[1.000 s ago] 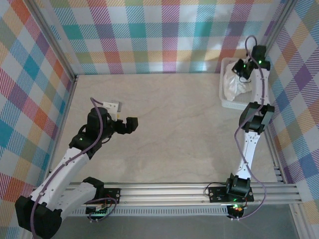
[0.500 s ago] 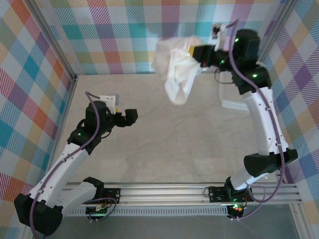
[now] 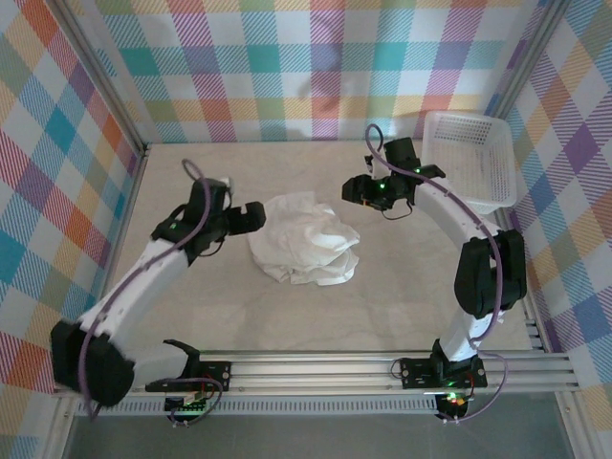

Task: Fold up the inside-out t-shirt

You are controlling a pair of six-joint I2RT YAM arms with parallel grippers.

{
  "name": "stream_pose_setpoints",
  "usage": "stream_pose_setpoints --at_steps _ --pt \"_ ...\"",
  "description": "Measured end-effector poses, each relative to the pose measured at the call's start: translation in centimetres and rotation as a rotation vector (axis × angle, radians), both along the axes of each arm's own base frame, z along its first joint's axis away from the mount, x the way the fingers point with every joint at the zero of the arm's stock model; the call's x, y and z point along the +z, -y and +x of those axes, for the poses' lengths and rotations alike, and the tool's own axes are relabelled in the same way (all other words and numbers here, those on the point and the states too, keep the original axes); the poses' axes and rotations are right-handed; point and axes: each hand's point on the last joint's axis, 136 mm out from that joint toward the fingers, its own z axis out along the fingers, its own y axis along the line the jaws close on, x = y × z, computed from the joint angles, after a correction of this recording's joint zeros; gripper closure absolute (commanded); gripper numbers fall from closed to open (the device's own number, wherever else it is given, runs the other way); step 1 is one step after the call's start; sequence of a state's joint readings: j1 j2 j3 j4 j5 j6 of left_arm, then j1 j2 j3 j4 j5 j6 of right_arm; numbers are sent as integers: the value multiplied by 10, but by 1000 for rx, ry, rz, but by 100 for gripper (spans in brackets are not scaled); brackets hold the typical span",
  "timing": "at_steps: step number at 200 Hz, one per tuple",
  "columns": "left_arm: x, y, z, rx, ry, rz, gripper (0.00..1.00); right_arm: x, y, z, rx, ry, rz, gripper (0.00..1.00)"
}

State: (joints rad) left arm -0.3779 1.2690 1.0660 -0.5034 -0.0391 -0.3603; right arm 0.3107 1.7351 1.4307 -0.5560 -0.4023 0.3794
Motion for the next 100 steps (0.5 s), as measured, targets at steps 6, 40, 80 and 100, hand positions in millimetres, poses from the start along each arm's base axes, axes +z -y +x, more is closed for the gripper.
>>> stream_pose_setpoints --at_steps 6,40,80,100 --pt "-10 3 7 13 -38 -1 10 -1 -2 1 -3 -3 5 37" --pt "-82 22 27 52 -263 -24 19 -29 -34 1 24 -61 20 36" --pt "-151 41 28 91 -458 -93 68 -90 -92 -30 144 -211 -7 98" --pt "-158 44 25 95 -490 -112 100 -89 -105 -44 172 -237 0 100"
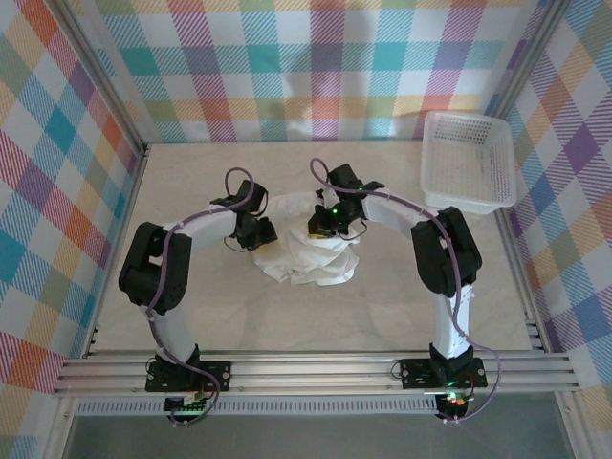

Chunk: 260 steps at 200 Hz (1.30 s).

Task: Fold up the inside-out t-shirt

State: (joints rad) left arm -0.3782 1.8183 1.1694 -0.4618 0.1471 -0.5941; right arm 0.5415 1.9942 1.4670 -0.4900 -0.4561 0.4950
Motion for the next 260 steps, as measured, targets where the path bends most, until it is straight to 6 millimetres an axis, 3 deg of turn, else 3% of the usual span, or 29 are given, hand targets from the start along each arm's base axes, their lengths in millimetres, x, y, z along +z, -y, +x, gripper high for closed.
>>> stream_pose_setpoints --at_steps 18,36,50,70,85,98,108,120,134,151,162,187,207,223,238,260 --pt "12 0 0 -12 24 -5 100 21 1 3 -5 43 20 100" --pt "43 -6 2 -27 75 -5 100 65 4 9 -16 134 63 100" --pt "88 -10 5 -45 172 -10 100 116 6 14 -25 243 119 100" --pt "176 -20 9 -62 387 -15 100 195 12 14 -42 438 214 100" --pt "239 -26 2 -76 550 -25 100 244 20 7 -58 563 274 100" --pt "275 -31 -10 -91 651 -33 100 275 25 1 -68 646 319 100" --pt "288 -34 -20 -107 699 -32 100 293 28 -3 -78 696 348 100" --pt "291 -35 -29 -135 733 -32 95 302 31 -5 -89 735 366 100" --pt "275 -33 -38 -177 724 -34 87 298 34 -5 -106 741 359 100" --pt "244 -22 -45 -245 670 -47 56 288 36 -2 -123 723 343 100" --pt "225 -11 -49 -299 632 -66 41 284 36 -1 -131 712 339 100" --pt "193 46 -67 -490 586 -138 25 287 39 3 -170 712 341 100" --pt "185 106 -89 -664 627 -199 13 287 44 10 -242 696 338 100" --pt "182 141 -100 -748 660 -232 6 287 47 13 -297 664 347 100" --pt "175 160 -93 -757 684 -205 2 286 49 15 -344 628 363 100" --pt "168 178 -60 -699 733 -151 1 282 49 16 -407 574 383 100"
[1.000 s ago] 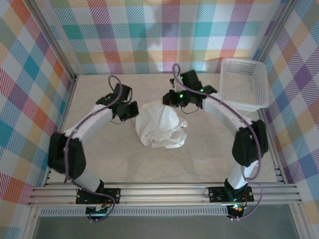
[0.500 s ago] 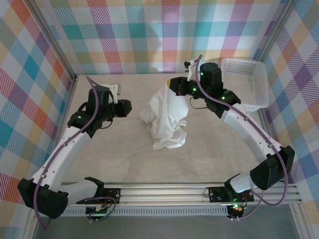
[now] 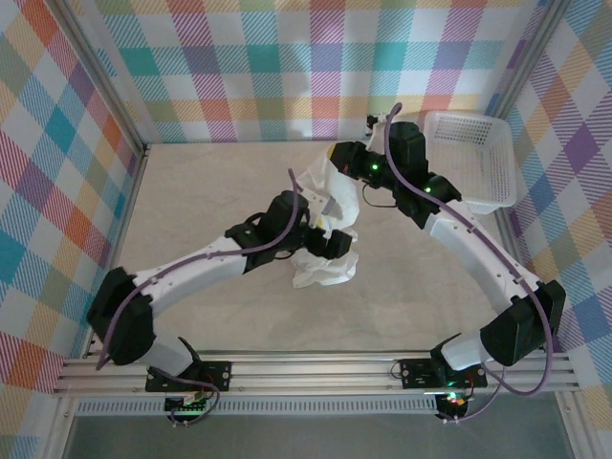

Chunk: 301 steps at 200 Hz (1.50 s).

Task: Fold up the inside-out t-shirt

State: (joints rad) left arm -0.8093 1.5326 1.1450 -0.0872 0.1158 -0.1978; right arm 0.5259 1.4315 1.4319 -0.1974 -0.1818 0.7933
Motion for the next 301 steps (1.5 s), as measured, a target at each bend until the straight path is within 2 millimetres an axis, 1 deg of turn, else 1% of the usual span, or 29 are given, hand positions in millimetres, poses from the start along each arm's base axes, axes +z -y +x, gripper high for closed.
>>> stream_pose_setpoints --at_steps 11,15,20,30,32,33,38,40,45,59,65,76,93,102,110,122,133,143,156,180,202,220,233,246,270,276,282,291,301 --pt "-2 7 16 37 19 -6 3 -3 -1 -1 -13 -17 11 100" --pt "-3 10 22 54 25 -7 8 -4 -2 -1 -18 -24 12 100" --pt "-5 12 28 70 31 -8 18 -5 -3 -1 -23 -29 13 100" --pt "-6 15 38 104 43 -10 50 -7 -1 0 -46 -35 8 100" --pt "-6 15 39 106 44 -10 61 -7 -1 0 -49 -36 6 100" --pt "-6 15 40 111 45 -11 64 -8 0 0 -54 -37 2 100" --pt "-7 14 42 123 49 -8 91 -9 3 1 -72 -45 -9 100" --pt "-7 13 43 129 51 -6 100 -10 3 1 -78 -48 -16 100" --pt "-6 11 45 143 55 -5 100 -11 6 1 -95 -56 -33 100" --pt "3 3 48 183 64 -13 100 -12 18 2 -144 -64 -89 91" --pt "10 -2 47 196 58 -24 100 -10 22 3 -160 -56 -112 88" --pt "31 -19 45 224 52 -58 100 -5 29 5 -180 -30 -154 82" --pt "79 -64 45 302 72 -134 100 -3 36 7 -191 12 -212 72" --pt "108 -97 42 362 91 -177 100 -5 36 8 -182 32 -246 68" --pt "127 -125 38 410 107 -200 100 -7 36 10 -167 52 -278 66" --pt "149 -165 29 491 122 -222 100 -13 33 13 -143 77 -324 61" --pt "156 -191 19 545 118 -222 100 -21 27 15 -96 103 -367 54" --pt "155 -211 9 590 99 -208 100 -33 19 17 -32 119 -402 49" --pt "145 -232 -1 646 56 -175 100 -54 4 16 74 126 -439 44" --pt "114 -260 -13 729 -40 -100 100 -96 -27 10 278 99 -457 36" --pt "86 -263 -19 740 -126 -76 100 -128 -58 -8 477 85 -439 31" --pt "77 -261 -18 745 -173 -78 100 -146 -75 -28 609 124 -414 29" --pt "73 -264 -13 781 -195 -71 100 -163 -78 -38 653 140 -439 30" --pt "70 -270 -6 835 -215 -46 100 -181 -77 -42 658 153 -491 30" --pt "63 -286 8 943 -240 -10 100 -229 -66 -59 654 146 -608 29" --pt "60 -289 9 962 -248 -4 100 -244 -62 -67 656 137 -641 26" --pt "57 -292 11 980 -257 4 100 -258 -58 -76 658 128 -673 17" --pt "52 -295 12 1000 -272 10 100 -279 -48 -87 646 102 -728 7" --pt "51 -297 12 1015 -274 12 100 -298 -38 -94 628 72 -790 5"
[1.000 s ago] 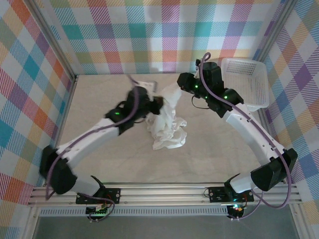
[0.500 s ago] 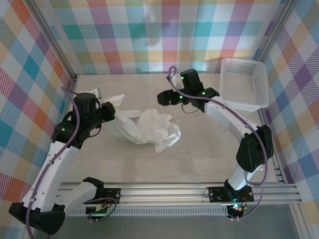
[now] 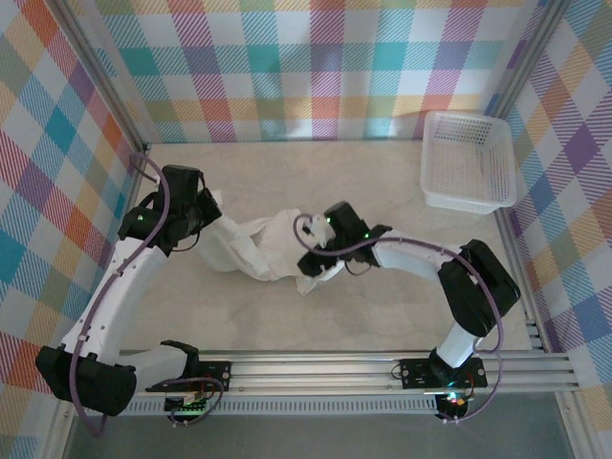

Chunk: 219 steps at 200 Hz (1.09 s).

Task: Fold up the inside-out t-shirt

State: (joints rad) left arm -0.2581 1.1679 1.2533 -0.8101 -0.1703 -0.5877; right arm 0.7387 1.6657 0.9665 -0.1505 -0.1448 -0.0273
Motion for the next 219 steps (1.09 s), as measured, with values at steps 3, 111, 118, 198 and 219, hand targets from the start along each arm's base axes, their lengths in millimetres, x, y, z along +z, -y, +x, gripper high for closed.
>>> stream_pose_setpoints --at_steps 3,111,118,198,219 --pt "0 -1 0 5 -1 1 100 -5 4 0 -22 -6 -19 5" --pt "61 -53 4 141 111 50 100 42 -35 46 -155 -66 154 100" --pt "75 -57 4 146 134 58 100 56 -31 47 -175 -57 173 100" --pt "248 -59 -28 81 562 77 100 372 95 48 -552 501 614 100" --pt "276 -43 -44 -13 677 36 100 412 114 22 -541 591 682 100"
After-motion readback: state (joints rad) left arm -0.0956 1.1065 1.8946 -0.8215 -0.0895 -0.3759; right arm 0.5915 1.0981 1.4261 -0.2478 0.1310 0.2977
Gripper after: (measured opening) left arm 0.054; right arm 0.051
